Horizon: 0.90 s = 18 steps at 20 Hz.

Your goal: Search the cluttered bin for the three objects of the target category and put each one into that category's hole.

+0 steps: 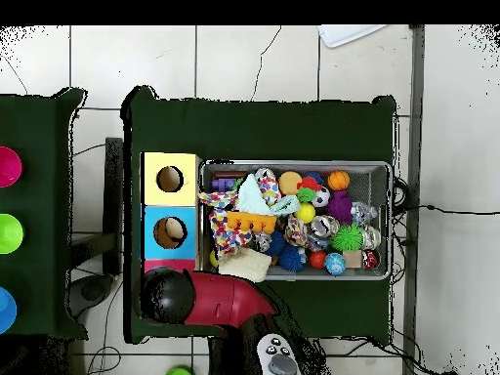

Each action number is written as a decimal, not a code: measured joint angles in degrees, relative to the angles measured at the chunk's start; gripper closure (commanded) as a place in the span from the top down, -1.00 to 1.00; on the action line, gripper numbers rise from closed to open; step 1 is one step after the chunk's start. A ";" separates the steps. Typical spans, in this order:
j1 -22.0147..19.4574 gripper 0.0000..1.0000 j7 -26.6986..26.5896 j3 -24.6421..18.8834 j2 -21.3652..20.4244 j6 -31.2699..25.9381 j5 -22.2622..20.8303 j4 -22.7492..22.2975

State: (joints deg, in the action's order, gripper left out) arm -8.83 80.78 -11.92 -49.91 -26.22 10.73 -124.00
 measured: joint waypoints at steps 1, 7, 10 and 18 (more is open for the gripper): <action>0.00 1.00 0.00 0.00 0.01 0.00 0.00 -0.01; 0.01 1.00 0.00 0.03 0.11 0.00 -0.01 -0.03; 0.08 1.00 0.00 0.25 0.16 0.00 0.00 -0.02; 1.53 1.00 0.00 4.14 0.67 1.48 -2.19 0.89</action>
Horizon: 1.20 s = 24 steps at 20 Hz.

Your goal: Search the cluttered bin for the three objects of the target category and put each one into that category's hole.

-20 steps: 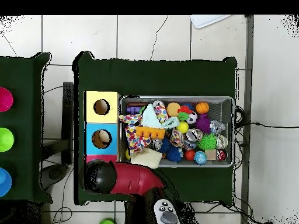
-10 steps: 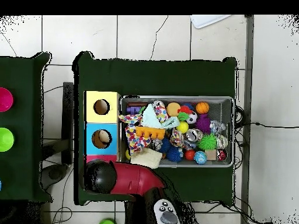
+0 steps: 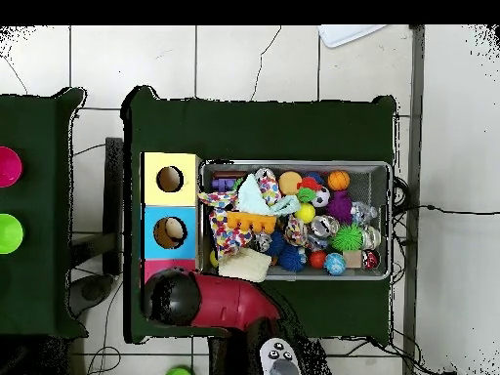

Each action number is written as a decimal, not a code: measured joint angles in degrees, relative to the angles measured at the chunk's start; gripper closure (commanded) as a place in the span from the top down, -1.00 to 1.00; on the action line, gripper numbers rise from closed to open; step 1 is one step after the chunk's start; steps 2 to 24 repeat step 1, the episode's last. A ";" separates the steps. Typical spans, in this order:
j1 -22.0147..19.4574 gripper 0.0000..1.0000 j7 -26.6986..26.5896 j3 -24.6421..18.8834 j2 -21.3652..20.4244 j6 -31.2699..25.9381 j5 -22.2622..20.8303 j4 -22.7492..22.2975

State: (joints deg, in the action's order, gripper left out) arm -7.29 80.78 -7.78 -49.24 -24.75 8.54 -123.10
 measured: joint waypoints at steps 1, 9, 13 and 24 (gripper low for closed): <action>0.47 1.00 0.00 0.80 -0.01 0.45 -0.59 0.28; 0.47 1.00 0.00 0.80 -0.01 0.45 -0.59 0.28; 0.47 1.00 0.00 0.80 -0.01 0.45 -0.59 0.28; 0.47 1.00 0.00 0.80 -0.01 0.45 -0.59 0.28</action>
